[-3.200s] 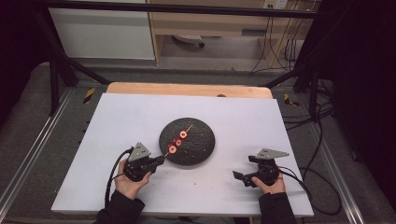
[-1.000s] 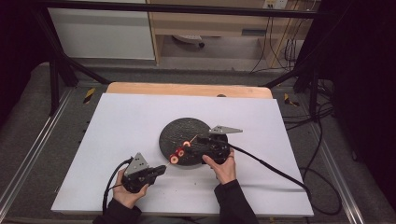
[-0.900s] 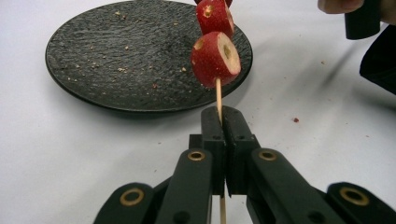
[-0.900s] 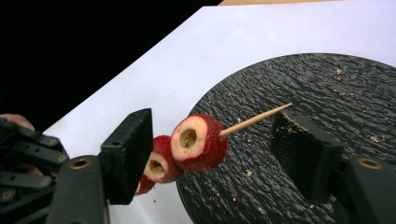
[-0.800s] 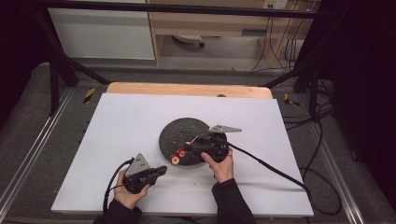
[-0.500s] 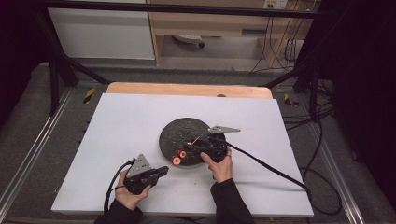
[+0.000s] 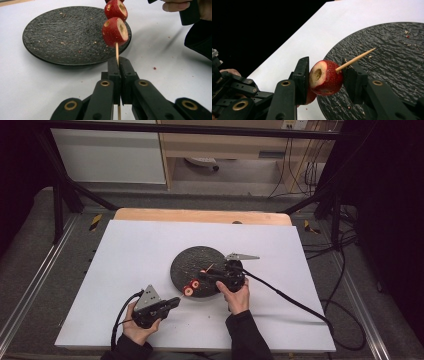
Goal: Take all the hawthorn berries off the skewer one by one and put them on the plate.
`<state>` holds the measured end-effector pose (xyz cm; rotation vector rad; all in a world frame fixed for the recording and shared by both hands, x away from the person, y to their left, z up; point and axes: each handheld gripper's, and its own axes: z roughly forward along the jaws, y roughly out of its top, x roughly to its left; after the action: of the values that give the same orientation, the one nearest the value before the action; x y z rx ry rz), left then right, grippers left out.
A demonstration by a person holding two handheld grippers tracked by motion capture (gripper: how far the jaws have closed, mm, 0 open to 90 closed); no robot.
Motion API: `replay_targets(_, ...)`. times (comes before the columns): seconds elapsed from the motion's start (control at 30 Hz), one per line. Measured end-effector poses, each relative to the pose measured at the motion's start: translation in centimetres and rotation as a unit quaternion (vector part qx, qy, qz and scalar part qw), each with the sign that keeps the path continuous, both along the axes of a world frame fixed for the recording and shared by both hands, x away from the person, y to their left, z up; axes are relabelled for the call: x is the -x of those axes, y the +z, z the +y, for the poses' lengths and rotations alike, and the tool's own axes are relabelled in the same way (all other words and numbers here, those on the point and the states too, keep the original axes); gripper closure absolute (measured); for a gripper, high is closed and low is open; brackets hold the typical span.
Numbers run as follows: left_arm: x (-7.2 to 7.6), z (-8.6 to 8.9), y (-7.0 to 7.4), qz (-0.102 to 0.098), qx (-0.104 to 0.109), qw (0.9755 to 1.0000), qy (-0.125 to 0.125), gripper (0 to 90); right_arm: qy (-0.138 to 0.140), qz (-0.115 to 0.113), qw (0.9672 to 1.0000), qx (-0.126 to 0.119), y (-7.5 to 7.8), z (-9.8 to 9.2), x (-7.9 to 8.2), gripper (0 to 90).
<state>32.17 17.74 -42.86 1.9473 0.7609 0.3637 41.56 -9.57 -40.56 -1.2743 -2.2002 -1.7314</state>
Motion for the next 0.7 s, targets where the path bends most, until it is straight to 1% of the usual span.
replay_targets(0.2,0.1,0.1,0.2,-0.007,0.004,1.0000,0.000,88.2,-0.003,-0.005,1.0000,-0.007,0.5,-0.3,0.0,60.8)
replay_targets(0.33,0.2,0.2,0.3,-0.010,0.007,0.9999,0.002,88.2,-0.020,-0.016,0.9996,-0.006,1.0,-0.7,-0.2,61.1)
replay_targets(0.47,0.3,0.4,0.4,-0.012,0.008,0.9999,0.002,88.2,-0.034,-0.023,0.9992,-0.005,1.7,-1.2,-0.5,61.2)
replay_targets(0.7,0.2,0.6,0.4,-0.010,0.009,0.9999,0.006,88.2,-0.056,-0.035,0.9979,0.003,2.7,-2.3,-1.7,61.3)
